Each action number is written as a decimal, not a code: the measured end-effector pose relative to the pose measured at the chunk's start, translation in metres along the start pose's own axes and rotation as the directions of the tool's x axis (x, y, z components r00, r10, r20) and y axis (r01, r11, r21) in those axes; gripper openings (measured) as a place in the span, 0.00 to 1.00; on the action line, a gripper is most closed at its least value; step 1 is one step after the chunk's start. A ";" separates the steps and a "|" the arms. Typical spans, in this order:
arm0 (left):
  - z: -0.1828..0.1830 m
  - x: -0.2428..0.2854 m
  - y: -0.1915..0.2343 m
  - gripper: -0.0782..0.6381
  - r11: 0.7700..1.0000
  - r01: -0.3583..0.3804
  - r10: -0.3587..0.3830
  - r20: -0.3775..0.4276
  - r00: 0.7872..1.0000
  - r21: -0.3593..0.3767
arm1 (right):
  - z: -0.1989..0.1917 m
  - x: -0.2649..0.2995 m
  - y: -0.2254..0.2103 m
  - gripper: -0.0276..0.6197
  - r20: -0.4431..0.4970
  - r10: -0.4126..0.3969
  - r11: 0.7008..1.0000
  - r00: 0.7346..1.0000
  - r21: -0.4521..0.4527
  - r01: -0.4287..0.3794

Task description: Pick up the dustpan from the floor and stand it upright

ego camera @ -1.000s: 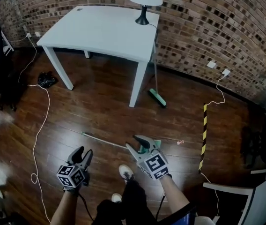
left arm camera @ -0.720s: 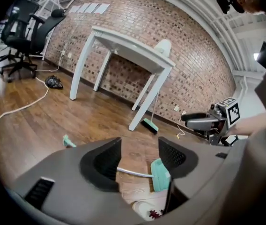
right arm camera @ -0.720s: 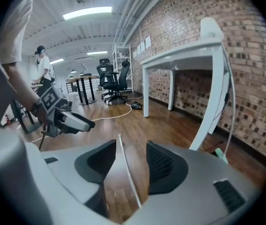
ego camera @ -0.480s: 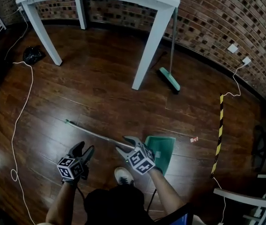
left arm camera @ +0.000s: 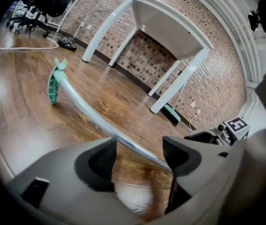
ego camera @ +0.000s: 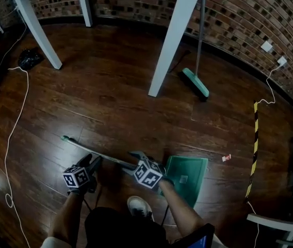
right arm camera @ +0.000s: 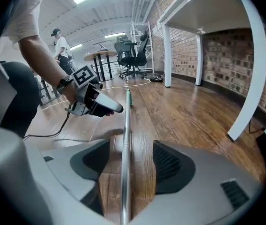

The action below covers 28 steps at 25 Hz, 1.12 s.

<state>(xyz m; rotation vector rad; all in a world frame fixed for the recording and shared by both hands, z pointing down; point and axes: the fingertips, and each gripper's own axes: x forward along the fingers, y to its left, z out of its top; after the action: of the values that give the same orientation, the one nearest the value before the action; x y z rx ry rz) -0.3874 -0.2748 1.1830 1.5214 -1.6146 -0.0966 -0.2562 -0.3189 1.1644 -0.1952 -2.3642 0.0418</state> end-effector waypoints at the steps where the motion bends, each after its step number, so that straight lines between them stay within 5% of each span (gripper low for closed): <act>1: -0.002 0.004 0.006 0.55 1.000 -0.007 0.007 0.002 1.000 -0.011 | -0.006 0.006 0.002 0.50 -0.015 0.009 1.000 1.000 -0.016 -0.009; 15: -0.017 0.036 0.014 0.55 0.999 -0.044 0.043 -0.031 0.999 -0.026 | -0.055 0.049 0.011 0.50 -0.106 -0.016 1.000 0.994 0.006 0.017; 21: -0.014 0.038 0.012 0.41 0.996 -0.001 -0.001 -0.027 1.000 -0.089 | -0.071 0.057 0.007 0.21 -0.207 -0.119 0.988 0.971 -0.122 0.095; 28: 0.015 0.025 -0.014 0.33 0.992 0.116 -0.115 0.026 0.993 -0.057 | -0.054 0.037 -0.001 0.18 -0.158 -0.182 0.979 0.971 -0.123 0.163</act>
<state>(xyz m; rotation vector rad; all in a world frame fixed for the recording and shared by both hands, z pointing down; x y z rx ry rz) -0.3820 -0.3068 1.1787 1.5734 -1.5277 -0.2240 -0.2449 -0.3158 1.2286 -0.0420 -2.2070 -0.1816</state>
